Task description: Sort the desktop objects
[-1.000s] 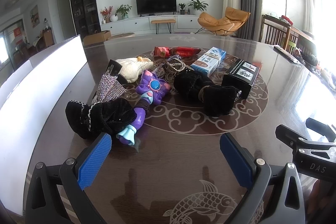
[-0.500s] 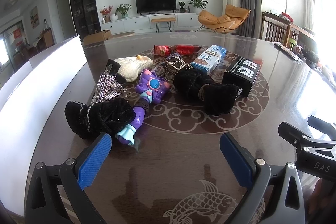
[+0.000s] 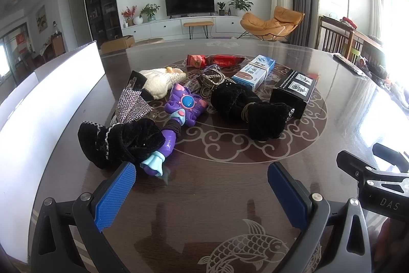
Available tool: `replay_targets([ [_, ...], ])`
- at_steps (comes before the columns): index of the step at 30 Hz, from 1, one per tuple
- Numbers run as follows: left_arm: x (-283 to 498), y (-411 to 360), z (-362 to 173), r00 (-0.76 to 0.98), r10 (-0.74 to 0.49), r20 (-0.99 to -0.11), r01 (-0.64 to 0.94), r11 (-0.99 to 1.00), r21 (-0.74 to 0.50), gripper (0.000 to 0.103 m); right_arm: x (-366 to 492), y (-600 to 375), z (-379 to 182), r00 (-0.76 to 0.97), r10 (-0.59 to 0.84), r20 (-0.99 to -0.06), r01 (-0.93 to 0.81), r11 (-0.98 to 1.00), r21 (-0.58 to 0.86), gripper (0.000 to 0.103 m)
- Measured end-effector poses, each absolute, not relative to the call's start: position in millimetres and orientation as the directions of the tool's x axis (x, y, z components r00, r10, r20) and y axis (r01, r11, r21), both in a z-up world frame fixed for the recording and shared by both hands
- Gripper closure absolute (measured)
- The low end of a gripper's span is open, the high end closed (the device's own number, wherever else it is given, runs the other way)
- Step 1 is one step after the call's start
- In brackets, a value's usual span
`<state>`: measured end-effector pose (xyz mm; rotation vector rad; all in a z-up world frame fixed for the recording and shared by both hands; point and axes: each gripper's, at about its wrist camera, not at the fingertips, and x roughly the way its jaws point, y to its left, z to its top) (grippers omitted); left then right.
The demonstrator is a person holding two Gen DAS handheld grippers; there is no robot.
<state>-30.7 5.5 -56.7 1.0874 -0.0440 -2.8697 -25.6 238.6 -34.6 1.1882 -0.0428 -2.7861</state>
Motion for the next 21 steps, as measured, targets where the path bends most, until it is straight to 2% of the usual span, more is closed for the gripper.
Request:
replay_targets([
  [21, -31.7, 6.9, -57.5, -0.748, -0.079, -0.659, 0.060, -0.997, 0.052, 0.000, -29.0, 237.2, -37.7, -0.665, -0.101, -0.740, 0.089, -0.994, 0.056, 0.000],
])
